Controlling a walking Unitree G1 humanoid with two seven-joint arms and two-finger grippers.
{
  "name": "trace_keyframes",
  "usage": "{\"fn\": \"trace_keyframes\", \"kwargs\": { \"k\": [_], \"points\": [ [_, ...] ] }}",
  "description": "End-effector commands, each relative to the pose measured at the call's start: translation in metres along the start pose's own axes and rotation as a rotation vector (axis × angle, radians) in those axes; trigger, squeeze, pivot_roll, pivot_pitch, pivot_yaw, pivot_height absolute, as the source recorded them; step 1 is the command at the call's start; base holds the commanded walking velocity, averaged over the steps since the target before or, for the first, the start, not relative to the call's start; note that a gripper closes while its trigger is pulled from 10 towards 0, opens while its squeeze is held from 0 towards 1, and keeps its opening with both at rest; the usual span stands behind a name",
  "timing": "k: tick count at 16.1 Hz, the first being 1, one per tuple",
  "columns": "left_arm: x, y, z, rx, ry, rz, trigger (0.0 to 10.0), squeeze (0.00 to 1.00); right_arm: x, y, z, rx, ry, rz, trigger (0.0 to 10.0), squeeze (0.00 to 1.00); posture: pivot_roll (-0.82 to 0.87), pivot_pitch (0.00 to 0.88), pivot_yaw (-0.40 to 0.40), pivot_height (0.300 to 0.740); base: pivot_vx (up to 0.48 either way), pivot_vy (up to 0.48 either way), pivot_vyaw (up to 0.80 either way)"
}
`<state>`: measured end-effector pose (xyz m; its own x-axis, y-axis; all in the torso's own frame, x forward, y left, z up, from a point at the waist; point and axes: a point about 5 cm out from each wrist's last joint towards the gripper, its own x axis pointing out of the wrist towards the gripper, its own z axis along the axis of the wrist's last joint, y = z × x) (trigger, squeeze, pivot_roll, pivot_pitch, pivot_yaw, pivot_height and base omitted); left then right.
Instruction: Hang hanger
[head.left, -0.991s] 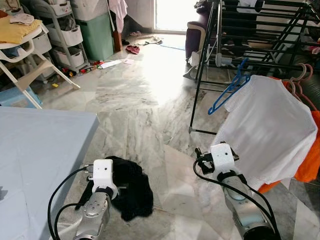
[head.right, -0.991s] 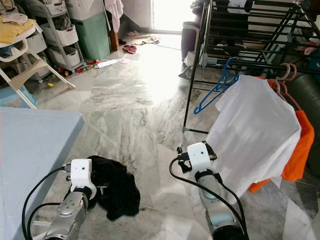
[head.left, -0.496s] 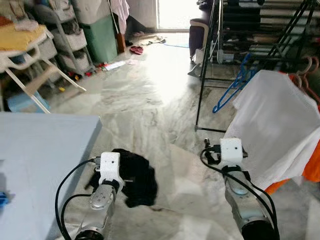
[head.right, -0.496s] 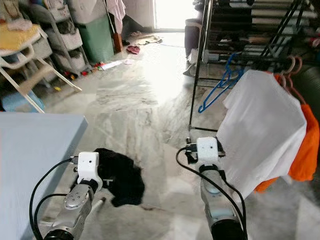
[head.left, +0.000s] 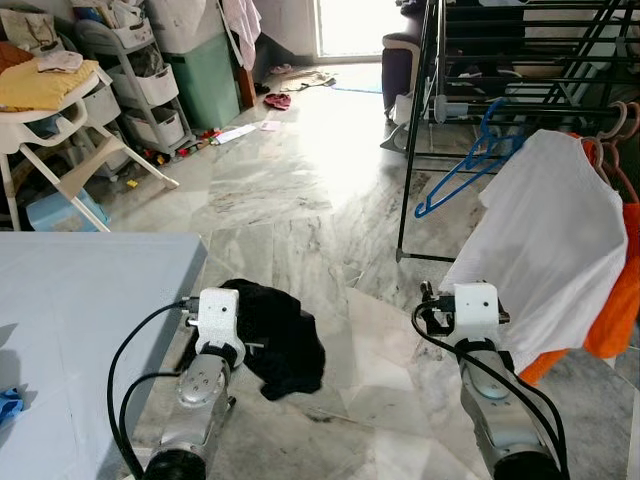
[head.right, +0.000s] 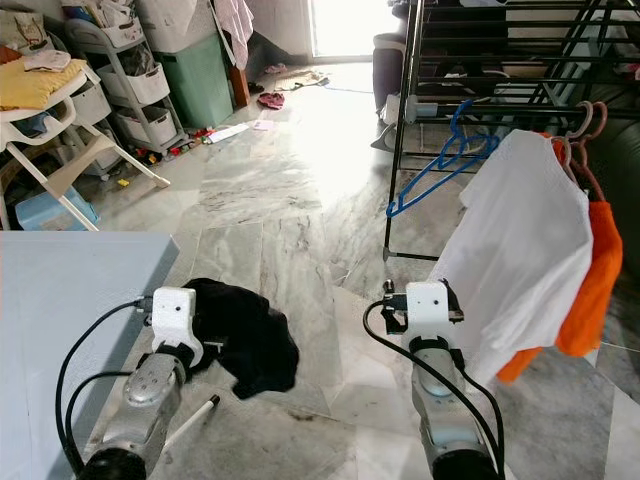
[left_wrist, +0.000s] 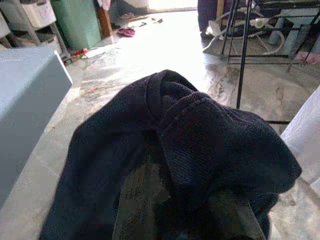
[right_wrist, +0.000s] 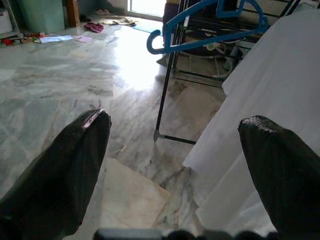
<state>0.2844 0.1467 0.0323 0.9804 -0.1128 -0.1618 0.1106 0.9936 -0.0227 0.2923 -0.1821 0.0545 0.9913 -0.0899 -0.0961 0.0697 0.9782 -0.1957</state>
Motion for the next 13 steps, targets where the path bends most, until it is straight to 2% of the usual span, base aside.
{"fn": "trace_keyframes", "kwargs": {
  "k": [1, 3, 6, 12, 13],
  "points": [
    [-0.003, 0.002, 0.003, -0.03, -0.033, -0.001, 10.0, 0.0, 0.0, 0.003, 0.003, 0.002, -0.01, 0.014, 10.0, 0.0, -0.15, 0.0, 0.09, 0.74, 0.0, 0.0, -0.53],
    [-0.004, -0.003, 0.0, -0.054, -0.03, -0.022, 10.0, 0.0, 0.0, 0.005, 0.006, -0.001, -0.018, 0.029, 10.0, 0.0, -0.16, 0.0, 0.082, 0.74, 0.122, 0.0, -0.54],
    [0.0, -0.007, 0.004, -0.069, -0.034, -0.033, 10.0, 0.0, 0.002, 0.005, 0.009, -0.007, -0.022, 0.04, 10.0, 0.0, -0.16, 0.0, 0.074, 0.74, 0.364, 0.0, -0.56],
    [0.001, -0.011, 0.004, -0.082, -0.034, -0.055, 10.0, 0.0, 0.003, 0.007, 0.01, -0.005, -0.022, 0.048, 10.0, 0.0, -0.17, 0.0, 0.073, 0.74, 0.379, 0.0, -0.8],
    [0.001, -0.012, 0.004, -0.086, -0.033, -0.059, 10.0, 0.0, 0.002, 0.008, 0.01, -0.003, -0.02, 0.053, 10.0, 0.0, -0.17, 0.0, 0.074, 0.74, 0.379, 0.0, 0.0]
  ]
}}
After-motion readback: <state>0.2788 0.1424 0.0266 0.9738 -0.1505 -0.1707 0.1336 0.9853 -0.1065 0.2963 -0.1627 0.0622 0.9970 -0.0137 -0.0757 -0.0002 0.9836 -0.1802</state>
